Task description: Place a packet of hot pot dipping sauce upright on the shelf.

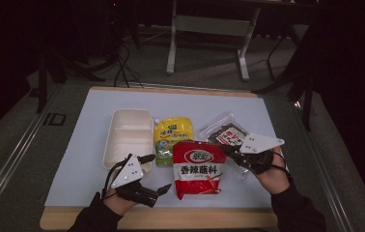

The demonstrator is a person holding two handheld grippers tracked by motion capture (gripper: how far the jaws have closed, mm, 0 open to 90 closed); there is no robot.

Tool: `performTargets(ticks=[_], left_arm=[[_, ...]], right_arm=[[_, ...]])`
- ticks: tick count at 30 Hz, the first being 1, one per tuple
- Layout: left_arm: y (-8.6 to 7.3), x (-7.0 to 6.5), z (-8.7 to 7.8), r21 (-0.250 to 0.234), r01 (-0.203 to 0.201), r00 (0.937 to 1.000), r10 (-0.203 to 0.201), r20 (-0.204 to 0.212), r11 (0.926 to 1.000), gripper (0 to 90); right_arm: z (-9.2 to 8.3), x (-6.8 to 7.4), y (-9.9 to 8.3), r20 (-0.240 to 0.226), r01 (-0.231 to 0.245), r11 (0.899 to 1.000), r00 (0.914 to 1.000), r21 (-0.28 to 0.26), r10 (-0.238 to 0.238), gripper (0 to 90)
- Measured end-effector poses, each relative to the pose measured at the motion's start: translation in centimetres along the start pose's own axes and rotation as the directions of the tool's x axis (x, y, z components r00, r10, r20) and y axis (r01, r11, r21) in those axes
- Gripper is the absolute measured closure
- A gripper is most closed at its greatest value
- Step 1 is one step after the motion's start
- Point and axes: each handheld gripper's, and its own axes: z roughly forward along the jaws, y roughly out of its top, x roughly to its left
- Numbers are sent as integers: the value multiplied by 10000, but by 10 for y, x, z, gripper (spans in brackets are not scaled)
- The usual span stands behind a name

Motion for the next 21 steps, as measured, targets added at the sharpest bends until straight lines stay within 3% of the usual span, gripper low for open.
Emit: performTargets(ticks=[9, 14, 15, 17, 21], left_arm=[[11, 7, 13, 296, -146, 9992, 136, 366, 9995, 163], [15, 10, 21, 319, -152, 9969, 127, 773, 9994, 356], [17, 10, 22, 215, -260, 9950, 238, 968, 9994, 356], [19, 9, 24, 165, -324, 9907, 299, 1326, 9993, 512], [23, 5, 30, 486, -708, 9858, 624, 1557, 9963, 607]], right_arm=[[-18, 18, 12, -363, 524, 9980, 9979, -359, -537, 899], [-24, 26, 20, -624, 731, 9956, 9951, -583, -767, 899], [-25, 28, 21, -665, 751, 9952, 9946, -625, -792, 899], [-25, 31, 25, -738, 864, 9938, 9931, -698, -915, 899], [-26, 34, 29, -820, 977, 9919, 9912, -806, -1043, 899]])
